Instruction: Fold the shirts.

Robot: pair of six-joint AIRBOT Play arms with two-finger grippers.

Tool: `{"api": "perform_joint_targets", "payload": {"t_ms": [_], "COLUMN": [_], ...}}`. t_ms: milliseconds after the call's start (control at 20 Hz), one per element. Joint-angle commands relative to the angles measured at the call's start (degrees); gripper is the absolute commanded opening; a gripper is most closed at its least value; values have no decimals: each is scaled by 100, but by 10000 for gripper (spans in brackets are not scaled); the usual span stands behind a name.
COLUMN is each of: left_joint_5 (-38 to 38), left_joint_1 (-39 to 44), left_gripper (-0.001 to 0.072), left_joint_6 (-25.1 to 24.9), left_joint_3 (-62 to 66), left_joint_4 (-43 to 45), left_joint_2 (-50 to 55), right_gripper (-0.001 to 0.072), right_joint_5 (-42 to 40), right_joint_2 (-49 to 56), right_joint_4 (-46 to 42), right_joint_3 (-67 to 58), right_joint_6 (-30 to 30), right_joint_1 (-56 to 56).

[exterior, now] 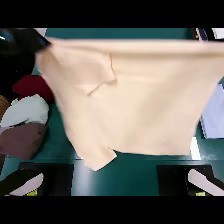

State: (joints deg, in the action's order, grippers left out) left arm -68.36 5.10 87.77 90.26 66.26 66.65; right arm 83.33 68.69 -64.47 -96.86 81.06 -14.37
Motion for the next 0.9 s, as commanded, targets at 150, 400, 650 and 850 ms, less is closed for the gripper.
{"api": "perform_joint_targets", "payload": {"t_ms": [150, 400, 650, 850], "left_joint_5": [1502, 2120, 13, -535], "left_joint_1": [-2, -2, -173, -179], "left_gripper": [26, 26, 25, 26], "left_joint_6": [-555, -579, -568, -542], "left_joint_3": [-492, -96, 118, -525], "left_joint_4": [-26, -20, 417, 761], "left_joint_2": [2109, 2662, 2662, 2662], "right_gripper": [18, 19, 19, 18], "right_joint_5": [-778, -1034, -553, -791], "right_joint_2": [2216, 3178, 2966, 2437], "right_joint_4": [-564, -584, -632, -610], "right_joint_3": [531, -721, -664, 723], "right_joint_6": [72, 153, 136, 136], "right_joint_1": [859, 1141, 1187, 1217]}}
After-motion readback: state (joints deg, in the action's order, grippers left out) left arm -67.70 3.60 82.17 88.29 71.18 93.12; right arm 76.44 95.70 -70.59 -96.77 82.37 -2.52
